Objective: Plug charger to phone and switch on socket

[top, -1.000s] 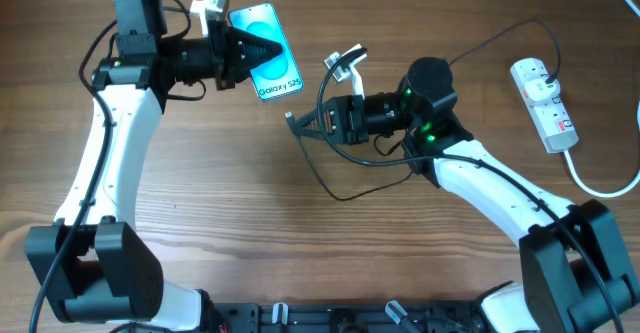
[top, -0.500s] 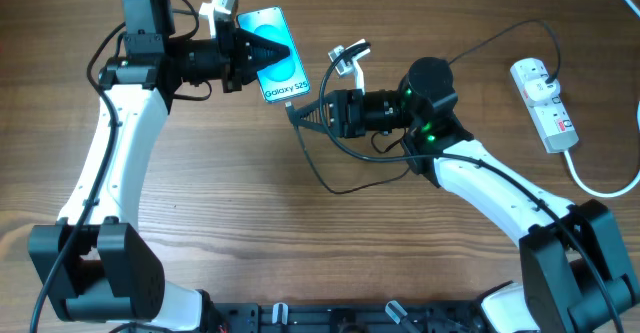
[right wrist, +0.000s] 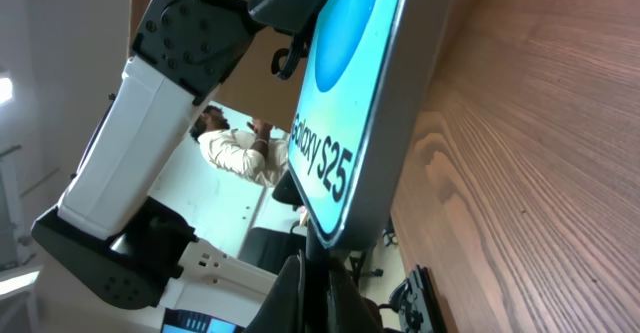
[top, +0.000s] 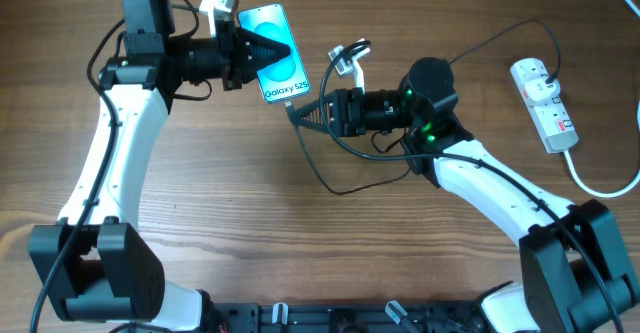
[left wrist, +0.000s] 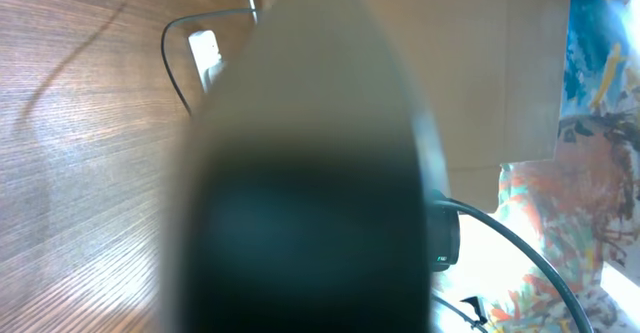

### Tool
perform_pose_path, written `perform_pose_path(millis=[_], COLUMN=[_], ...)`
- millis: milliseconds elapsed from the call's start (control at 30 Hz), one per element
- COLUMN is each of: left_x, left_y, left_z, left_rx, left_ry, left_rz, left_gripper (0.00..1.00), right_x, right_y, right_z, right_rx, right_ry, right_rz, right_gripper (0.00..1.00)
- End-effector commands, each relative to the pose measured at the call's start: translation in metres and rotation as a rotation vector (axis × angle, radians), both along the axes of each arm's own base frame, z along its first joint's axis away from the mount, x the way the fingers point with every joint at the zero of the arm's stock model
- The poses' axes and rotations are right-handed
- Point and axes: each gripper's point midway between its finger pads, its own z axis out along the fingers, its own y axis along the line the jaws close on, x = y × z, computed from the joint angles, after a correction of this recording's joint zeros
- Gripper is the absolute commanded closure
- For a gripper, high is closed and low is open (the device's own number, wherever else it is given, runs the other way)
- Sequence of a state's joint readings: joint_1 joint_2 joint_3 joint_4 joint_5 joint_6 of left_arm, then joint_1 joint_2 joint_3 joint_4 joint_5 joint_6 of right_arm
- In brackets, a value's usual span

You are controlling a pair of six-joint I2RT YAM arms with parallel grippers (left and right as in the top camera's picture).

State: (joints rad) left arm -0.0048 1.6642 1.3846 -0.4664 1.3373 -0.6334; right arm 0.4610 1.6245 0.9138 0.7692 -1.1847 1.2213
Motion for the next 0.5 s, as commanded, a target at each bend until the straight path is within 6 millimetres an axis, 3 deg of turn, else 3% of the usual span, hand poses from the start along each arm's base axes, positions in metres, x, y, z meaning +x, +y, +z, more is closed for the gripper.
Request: perform_pose_path(millis=[0, 467], left_x=[-0.0070, -0.0084], left_y=[-0.0019, -0.0023], left_z=[0.0097, 0.0119], left_rx=[-0.027, -0.037], left_ry=[-0.043, -0.054], left_rz=[-0.038, -0.050], left_gripper=[0.96, 0.96], right_x=[-0.0013, -0.0009], right_y=[-0.0005, -0.0006], right_z=[0.0116, 0.0145], right_rx=[0.015, 0.021], right_ry=[-0.020, 0.014], right_rz=[0.005, 0.003], right_gripper=[0.96, 0.96])
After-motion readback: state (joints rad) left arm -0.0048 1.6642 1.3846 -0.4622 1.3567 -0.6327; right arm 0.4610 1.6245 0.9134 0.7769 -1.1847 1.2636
